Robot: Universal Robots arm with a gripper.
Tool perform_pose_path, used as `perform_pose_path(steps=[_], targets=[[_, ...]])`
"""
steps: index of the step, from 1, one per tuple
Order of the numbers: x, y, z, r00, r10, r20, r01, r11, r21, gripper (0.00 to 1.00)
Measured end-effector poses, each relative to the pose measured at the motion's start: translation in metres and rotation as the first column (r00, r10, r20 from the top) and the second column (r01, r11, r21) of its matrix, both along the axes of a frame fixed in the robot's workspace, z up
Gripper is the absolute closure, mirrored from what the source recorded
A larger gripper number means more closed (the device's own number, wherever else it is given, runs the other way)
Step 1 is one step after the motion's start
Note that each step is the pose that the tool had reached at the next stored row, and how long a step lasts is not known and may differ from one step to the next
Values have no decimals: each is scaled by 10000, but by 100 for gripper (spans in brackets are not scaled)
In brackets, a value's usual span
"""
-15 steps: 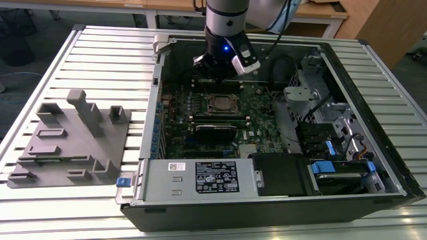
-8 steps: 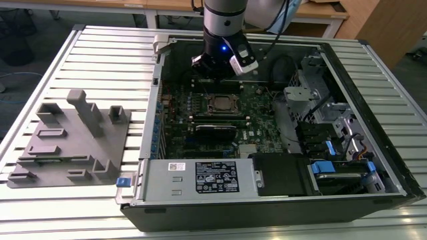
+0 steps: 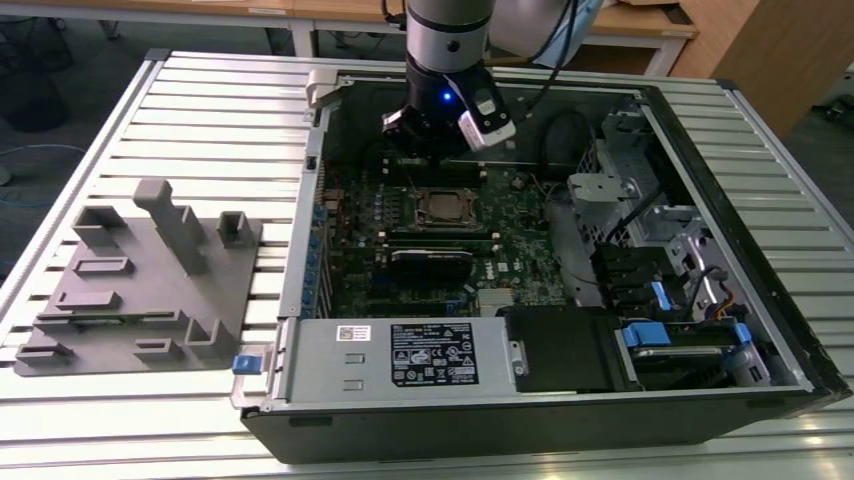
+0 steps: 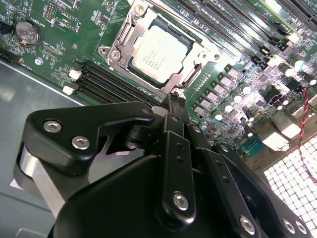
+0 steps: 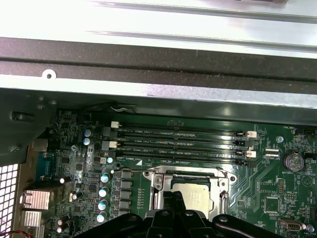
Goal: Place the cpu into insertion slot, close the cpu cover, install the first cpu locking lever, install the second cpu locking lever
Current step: 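Install the first cpu locking lever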
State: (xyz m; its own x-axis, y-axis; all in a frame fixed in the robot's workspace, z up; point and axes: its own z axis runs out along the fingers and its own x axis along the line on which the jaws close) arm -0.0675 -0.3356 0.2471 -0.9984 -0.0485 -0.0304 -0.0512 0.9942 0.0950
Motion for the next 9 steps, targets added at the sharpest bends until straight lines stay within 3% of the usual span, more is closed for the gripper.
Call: perform_pose_path(steps=[9], targets=[[-8,0,0,10000,-3,0,3,10000,0,90]])
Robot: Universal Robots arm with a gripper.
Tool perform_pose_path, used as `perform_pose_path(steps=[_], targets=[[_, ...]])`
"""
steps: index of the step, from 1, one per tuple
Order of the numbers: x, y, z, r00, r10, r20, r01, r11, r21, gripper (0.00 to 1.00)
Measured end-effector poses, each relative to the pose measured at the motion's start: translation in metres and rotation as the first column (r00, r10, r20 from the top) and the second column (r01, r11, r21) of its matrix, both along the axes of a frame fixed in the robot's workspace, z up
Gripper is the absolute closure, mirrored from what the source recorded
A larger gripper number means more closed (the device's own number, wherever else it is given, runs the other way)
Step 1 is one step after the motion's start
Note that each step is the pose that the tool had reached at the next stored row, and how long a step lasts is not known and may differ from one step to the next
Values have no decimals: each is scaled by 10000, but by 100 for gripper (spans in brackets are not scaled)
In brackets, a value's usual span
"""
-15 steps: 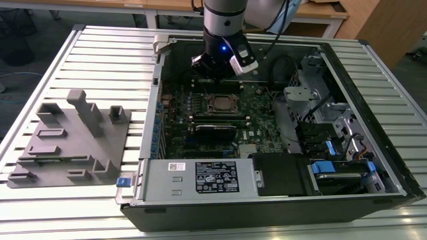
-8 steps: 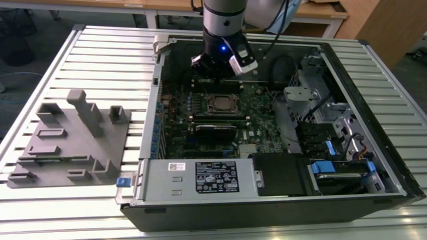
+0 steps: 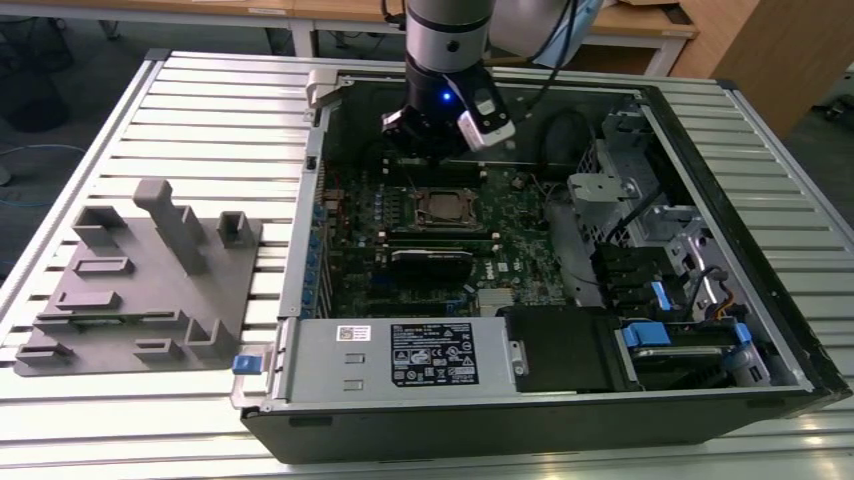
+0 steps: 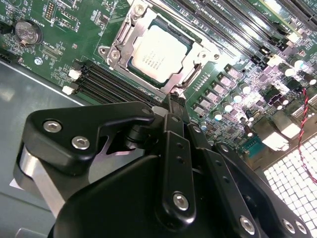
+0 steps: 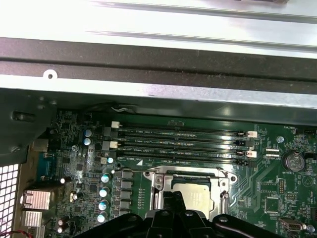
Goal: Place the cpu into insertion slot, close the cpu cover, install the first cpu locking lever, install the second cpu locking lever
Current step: 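Install the first cpu locking lever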
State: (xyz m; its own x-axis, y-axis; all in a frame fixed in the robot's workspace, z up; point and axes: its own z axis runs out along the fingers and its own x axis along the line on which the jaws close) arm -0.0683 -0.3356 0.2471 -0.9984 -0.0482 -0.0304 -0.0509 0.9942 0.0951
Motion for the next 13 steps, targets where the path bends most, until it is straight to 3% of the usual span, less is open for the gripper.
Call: perform_pose_path(steps=[7,13], targets=[[-92,0,-5,10000,2,1,-2,10000,1,90],[-98,0,-5,10000,3,0,-3,10000,-1,90]])
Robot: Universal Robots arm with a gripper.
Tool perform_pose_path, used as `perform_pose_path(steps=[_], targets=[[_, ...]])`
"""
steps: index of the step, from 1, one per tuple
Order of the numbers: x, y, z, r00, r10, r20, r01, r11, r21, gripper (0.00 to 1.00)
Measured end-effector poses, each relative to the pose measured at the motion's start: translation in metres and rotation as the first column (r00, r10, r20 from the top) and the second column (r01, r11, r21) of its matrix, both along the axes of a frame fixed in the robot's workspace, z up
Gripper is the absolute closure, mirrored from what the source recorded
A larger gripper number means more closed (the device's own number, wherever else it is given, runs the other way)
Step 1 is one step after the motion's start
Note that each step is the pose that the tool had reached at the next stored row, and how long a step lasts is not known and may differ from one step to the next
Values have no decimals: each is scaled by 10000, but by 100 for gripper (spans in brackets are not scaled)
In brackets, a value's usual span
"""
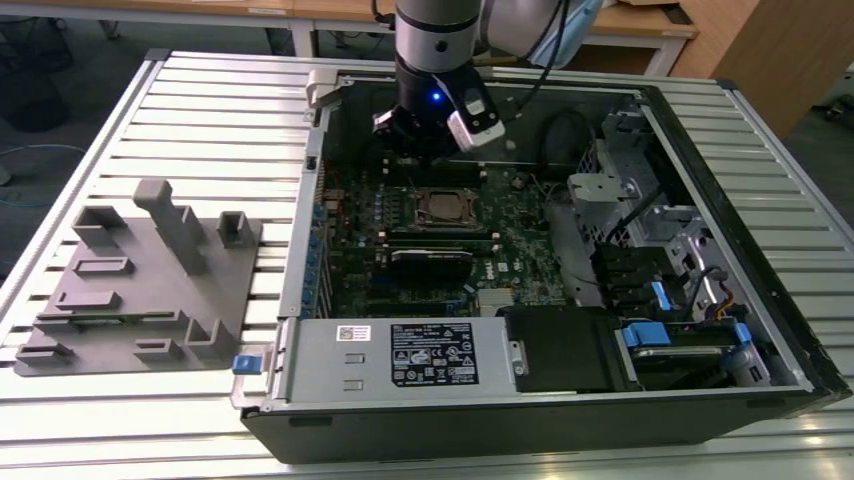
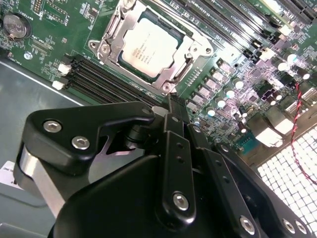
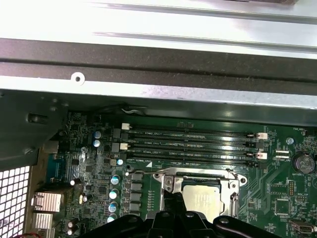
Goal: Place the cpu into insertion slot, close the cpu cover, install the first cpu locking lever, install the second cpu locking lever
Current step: 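Install the first cpu locking lever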
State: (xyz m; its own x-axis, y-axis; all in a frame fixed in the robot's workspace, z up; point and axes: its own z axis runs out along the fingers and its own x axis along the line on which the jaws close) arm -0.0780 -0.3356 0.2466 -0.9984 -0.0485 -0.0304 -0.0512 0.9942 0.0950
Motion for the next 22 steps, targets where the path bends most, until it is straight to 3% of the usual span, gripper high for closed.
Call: perform_pose_path(steps=[9,18,22], targets=[[-13,0,-6,10000,-2,0,2,10000,1,90],[-131,0,-30,10000,-1,0,1,10000,-5,90],[-136,0,-30,10000,0,-1,0,10000,-7,90]])
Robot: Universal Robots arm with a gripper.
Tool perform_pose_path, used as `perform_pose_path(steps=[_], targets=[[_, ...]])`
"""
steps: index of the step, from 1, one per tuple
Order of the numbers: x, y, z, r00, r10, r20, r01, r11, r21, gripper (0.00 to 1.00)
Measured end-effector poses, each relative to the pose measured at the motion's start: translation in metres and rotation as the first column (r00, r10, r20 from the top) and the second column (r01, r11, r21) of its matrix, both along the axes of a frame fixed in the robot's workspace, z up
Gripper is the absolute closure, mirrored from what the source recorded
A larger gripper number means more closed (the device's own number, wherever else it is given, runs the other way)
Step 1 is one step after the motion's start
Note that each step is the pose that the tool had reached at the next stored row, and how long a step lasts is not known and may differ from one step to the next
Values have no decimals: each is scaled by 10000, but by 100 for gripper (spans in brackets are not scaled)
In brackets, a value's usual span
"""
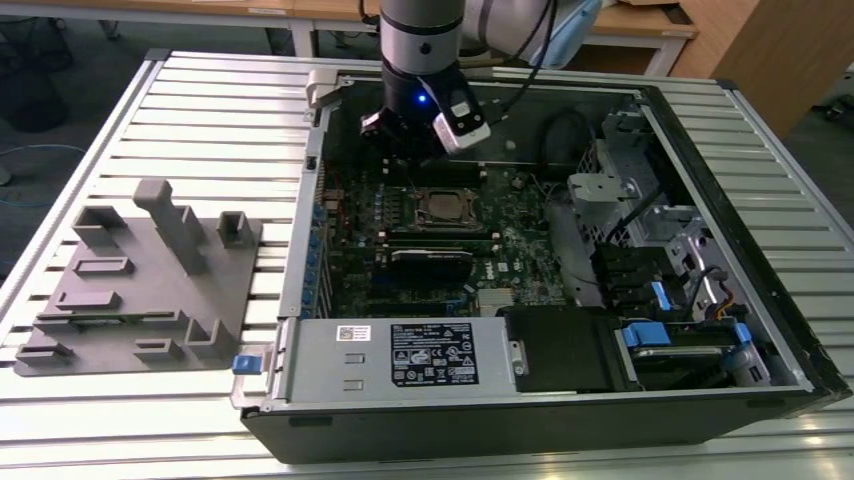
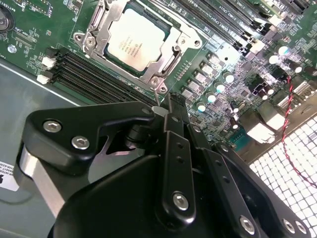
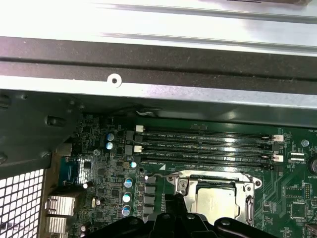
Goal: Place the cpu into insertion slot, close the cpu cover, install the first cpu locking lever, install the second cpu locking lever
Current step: 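Install the first cpu locking lever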
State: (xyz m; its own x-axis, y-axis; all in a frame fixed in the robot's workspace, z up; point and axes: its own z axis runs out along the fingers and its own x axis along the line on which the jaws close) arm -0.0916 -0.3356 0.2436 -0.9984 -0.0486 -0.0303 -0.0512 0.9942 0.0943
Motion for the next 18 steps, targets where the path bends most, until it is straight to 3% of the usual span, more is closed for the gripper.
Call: perform_pose_path(steps=[4,6,10,11,18], targets=[[-1,0,17,10000,-1,1,1,10000,8,90],[0,0,27,10000,0,2,0,10000,59,90],[-6,-7,28,10000,-1,8,1,9991,431,90],[-13,-10,28,10000,-2,13,2,9988,481,90],[-134,-14,23,10000,-1,26,-1,9988,497,90]])
